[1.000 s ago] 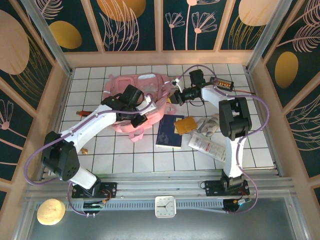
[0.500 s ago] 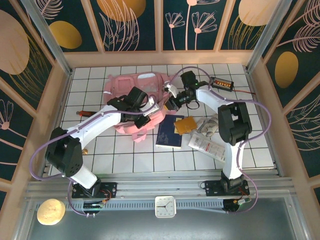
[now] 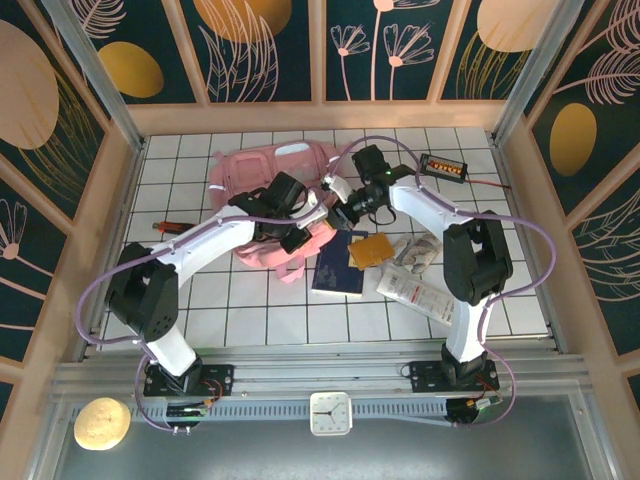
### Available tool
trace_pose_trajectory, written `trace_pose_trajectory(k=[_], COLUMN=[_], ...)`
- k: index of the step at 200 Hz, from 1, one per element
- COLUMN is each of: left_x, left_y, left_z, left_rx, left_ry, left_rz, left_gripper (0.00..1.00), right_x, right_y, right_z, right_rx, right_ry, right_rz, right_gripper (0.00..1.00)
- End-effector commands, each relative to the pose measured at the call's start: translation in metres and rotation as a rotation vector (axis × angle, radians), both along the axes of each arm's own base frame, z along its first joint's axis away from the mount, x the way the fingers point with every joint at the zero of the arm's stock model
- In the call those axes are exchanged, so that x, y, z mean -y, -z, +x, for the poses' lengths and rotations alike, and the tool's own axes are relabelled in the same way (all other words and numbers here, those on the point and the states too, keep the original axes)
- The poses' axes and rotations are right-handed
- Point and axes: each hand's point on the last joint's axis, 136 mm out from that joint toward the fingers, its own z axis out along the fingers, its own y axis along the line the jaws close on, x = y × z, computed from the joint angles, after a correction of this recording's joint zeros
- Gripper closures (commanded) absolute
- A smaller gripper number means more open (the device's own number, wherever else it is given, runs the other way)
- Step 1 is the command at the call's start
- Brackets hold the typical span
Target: Pack the student bag
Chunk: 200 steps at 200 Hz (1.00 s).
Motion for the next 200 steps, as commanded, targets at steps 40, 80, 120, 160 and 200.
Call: trace_pose_trajectory(k=[40, 80, 120, 160, 200], left_x=[0.017, -0.030, -0.055, -0.040, -0.021], left_y=[-0.031, -0.009, 0.029, 0.067, 0.078], left_z=[0.010, -0.019, -0.033, -0.032, -0.024], left_rx=[0.121, 0.144, 0.115, 0.017, -0.041], left_ry=[-0.022, -0.080, -0.110, -0.064, -0.070], left_rz=[-0.120, -0.019, 0.072, 0.093, 0.048], left_gripper=[0.01, 0.01, 0.02, 0.39, 0.71], right_x=[0.003, 0.041, 0.072, 0.062, 0.066], right_y=[-0.007, -0.022, -0.019, -0.005, 0.013], right_z=[-0.021, 0.017, 0.051, 0.049, 0.036], right_rx=[-0.099, -0.056, -0.031, -0.048, -0.039], right_ry=[0.036, 0.173, 0.265, 0.220, 0.214], right_rz=[0.010, 0.034, 0.036, 0.011, -0.095], right_gripper=[1.00, 1.00, 1.00, 1.00, 1.00])
